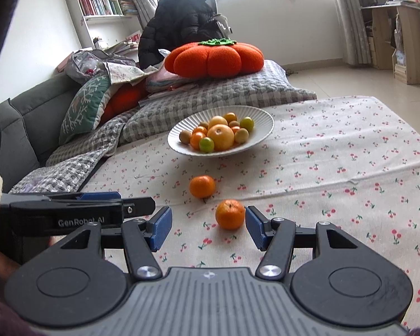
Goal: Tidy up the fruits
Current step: 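Move both open tools back to the two oranges on the cloth, then close the left tool on an orange while the right tool grasps a tangerine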
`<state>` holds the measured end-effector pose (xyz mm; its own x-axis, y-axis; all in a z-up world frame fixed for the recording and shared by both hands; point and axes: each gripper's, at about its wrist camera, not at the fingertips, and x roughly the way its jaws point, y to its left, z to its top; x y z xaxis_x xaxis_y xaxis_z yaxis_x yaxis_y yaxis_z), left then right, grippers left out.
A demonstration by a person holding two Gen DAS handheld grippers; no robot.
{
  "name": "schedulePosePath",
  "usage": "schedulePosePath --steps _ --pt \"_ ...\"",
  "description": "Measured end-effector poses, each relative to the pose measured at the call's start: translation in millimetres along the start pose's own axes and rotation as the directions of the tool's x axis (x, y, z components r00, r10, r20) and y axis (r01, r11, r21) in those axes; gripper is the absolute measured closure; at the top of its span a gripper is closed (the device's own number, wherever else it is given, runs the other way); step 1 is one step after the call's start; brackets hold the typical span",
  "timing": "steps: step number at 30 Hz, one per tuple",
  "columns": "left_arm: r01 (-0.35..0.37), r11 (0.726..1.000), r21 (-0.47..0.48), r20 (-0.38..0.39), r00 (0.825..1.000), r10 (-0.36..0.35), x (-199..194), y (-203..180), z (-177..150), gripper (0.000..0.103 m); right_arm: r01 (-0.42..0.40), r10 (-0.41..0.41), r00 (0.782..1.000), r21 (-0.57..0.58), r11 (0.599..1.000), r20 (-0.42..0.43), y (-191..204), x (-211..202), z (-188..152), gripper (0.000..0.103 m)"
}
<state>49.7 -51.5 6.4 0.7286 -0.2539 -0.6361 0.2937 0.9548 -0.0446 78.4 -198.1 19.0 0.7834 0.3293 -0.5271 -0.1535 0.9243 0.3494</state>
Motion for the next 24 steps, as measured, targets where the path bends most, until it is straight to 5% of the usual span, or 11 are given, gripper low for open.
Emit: schedulePosePath --steps 9,24 --pt "0.021 1.000 0.005 -0.038 0.999 -0.020 18 0 0 0.048 0.018 -0.019 0.999 -0.017 1.000 -0.029 -1 6 -9 0.049" --pt "0.064 0.997 -0.047 -0.103 0.992 -0.069 111 0 26 0.049 0.042 -0.043 0.997 -0.018 0.999 -0.056 -8 11 -12 0.048"
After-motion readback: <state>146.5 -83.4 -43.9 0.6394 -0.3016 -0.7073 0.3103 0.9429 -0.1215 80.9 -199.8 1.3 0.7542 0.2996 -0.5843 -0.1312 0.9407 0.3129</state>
